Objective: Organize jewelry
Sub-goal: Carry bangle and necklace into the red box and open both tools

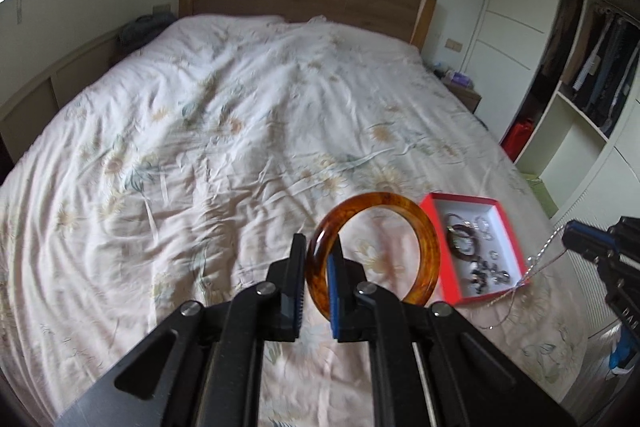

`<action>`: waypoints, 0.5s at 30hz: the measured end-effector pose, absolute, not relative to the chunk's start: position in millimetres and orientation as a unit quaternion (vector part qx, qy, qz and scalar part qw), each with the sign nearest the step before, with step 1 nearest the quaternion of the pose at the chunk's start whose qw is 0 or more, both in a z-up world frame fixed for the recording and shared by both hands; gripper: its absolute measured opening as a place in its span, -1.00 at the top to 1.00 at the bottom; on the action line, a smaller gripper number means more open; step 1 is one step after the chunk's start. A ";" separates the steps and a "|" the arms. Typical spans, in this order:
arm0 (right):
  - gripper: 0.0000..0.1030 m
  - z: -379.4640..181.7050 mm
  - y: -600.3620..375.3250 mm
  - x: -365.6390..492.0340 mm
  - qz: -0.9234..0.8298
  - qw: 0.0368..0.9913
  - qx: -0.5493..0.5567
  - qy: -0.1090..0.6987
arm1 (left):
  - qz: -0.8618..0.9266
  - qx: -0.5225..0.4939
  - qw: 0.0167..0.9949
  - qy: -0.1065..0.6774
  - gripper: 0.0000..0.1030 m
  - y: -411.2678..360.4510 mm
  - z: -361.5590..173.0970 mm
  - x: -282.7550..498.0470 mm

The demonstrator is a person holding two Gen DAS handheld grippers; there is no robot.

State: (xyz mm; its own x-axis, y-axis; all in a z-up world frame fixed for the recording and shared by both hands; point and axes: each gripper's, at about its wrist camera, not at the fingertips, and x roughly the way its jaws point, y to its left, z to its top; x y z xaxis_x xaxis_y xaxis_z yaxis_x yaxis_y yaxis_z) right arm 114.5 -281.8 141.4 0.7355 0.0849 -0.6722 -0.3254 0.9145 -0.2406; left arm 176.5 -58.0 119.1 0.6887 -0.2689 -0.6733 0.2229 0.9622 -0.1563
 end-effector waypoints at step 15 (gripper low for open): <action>0.95 185.5 -304.7 -8.8 0.078 0.946 -0.146 0.280 | -0.166 0.003 0.933 0.319 0.83 -96.9 166.6 58.1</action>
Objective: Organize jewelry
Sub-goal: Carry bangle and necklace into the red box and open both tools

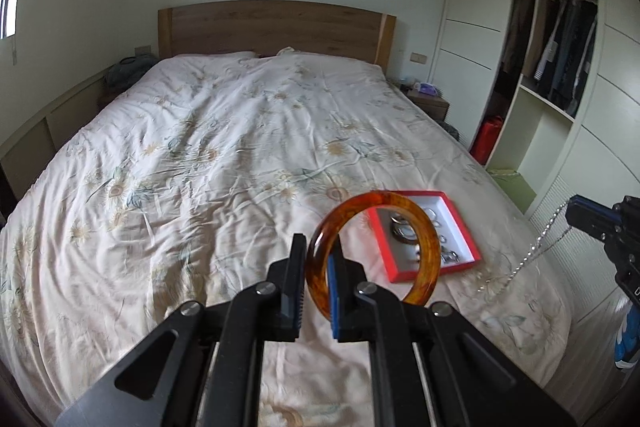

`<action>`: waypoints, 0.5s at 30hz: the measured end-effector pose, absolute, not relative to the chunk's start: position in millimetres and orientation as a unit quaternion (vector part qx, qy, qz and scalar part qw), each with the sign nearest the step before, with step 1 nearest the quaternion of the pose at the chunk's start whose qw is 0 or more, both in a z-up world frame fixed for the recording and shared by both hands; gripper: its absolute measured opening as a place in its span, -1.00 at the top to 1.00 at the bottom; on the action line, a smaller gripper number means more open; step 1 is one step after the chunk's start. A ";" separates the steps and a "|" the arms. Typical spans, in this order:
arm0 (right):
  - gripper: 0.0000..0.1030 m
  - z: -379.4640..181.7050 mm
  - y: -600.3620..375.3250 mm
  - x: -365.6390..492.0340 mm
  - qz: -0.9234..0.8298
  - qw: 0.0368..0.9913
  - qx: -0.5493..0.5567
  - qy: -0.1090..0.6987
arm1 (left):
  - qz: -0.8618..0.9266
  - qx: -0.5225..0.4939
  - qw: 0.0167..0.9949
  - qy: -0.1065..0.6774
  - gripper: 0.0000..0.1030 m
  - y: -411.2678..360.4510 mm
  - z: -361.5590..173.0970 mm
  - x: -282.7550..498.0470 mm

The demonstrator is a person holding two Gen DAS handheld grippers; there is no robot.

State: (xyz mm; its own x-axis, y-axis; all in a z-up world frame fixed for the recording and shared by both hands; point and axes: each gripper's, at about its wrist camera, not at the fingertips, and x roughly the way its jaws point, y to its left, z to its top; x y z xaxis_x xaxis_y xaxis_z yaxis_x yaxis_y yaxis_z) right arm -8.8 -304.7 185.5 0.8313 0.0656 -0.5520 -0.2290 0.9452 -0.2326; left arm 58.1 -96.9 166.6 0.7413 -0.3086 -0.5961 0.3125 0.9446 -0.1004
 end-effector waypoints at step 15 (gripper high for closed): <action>0.95 165.9 -330.9 -38.1 0.070 0.950 -0.112 0.282 | -0.177 0.059 0.935 0.301 0.83 -141.0 152.2 5.1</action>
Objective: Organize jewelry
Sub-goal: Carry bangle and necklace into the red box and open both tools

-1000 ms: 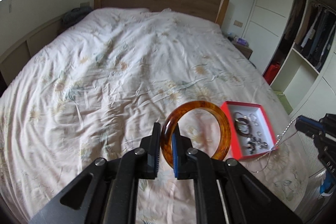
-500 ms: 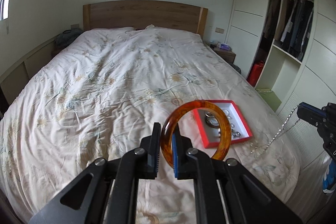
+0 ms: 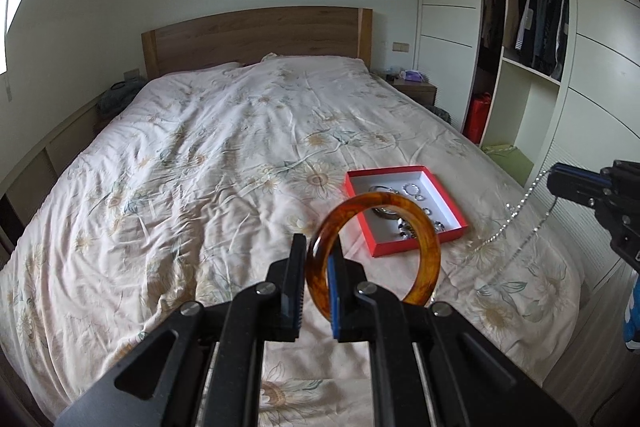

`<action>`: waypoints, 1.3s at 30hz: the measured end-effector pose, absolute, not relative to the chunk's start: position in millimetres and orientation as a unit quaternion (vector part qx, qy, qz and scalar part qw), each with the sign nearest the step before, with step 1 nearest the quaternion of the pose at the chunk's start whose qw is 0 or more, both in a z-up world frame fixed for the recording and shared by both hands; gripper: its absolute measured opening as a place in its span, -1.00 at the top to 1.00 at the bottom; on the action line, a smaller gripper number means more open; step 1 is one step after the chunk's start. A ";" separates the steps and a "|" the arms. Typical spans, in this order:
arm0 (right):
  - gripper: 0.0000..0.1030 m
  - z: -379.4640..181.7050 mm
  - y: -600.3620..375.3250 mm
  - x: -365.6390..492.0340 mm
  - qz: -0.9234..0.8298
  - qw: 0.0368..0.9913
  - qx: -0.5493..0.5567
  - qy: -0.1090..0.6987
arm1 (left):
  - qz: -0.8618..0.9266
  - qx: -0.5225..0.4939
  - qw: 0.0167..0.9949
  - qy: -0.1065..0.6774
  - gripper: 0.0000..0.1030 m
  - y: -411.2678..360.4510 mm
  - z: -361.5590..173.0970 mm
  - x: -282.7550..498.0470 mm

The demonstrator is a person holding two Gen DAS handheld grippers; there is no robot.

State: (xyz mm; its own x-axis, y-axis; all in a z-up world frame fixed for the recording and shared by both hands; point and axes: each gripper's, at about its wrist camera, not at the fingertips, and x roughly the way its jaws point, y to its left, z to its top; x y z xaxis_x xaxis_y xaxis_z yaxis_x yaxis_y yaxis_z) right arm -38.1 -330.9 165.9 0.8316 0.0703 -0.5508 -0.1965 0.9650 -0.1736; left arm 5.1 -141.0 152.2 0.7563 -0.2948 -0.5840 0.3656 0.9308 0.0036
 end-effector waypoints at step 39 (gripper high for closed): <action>0.95 115.0 -437.1 96.4 0.037 0.943 -0.034 0.329 | -0.197 0.098 0.898 0.381 0.83 -245.1 77.2 134.4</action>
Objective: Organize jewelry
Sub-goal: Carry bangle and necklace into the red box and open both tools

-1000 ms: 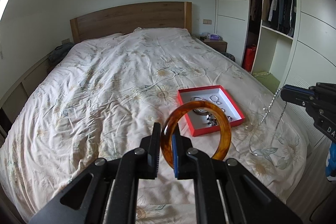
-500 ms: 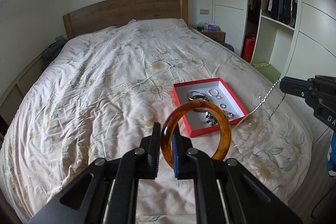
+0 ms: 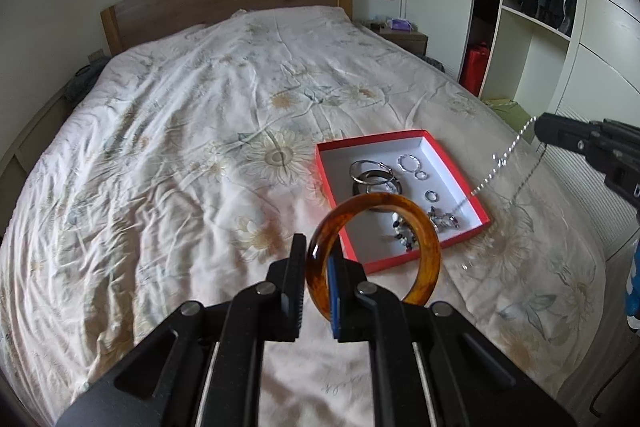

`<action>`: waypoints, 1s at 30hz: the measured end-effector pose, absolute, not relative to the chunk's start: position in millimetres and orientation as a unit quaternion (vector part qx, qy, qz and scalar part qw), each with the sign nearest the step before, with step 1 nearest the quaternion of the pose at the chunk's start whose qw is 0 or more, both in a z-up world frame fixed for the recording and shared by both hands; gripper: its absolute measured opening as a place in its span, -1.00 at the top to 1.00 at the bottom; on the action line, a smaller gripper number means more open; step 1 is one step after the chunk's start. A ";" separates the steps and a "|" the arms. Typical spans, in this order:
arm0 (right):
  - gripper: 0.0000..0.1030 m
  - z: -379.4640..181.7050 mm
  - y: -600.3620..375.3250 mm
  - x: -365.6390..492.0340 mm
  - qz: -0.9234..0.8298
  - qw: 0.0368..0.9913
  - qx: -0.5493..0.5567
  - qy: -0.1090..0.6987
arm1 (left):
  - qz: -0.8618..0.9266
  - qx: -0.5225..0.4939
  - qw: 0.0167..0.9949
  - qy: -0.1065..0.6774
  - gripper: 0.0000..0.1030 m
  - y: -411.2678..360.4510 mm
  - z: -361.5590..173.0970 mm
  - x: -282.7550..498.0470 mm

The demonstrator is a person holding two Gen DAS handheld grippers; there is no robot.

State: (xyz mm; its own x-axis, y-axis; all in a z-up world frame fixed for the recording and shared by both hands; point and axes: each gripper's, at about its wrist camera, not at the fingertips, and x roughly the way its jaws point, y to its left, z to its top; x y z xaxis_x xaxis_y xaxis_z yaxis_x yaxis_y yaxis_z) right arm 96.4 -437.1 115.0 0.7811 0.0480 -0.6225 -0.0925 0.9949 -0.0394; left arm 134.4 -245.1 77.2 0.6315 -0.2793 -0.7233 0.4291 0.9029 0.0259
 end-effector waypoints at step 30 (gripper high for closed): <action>0.94 -39.7 -516.9 201.2 -0.004 0.903 0.035 0.427 | -0.229 0.108 0.841 0.478 0.82 -362.9 -57.8 253.8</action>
State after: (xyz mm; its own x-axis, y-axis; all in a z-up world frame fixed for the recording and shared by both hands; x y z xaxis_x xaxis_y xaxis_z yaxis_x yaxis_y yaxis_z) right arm 201.2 -516.9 -39.7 0.6346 0.0217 -0.7726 0.0378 0.9975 0.0591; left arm 253.8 -362.9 -57.8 0.4390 -0.2817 -0.8532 0.4882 0.8719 -0.0367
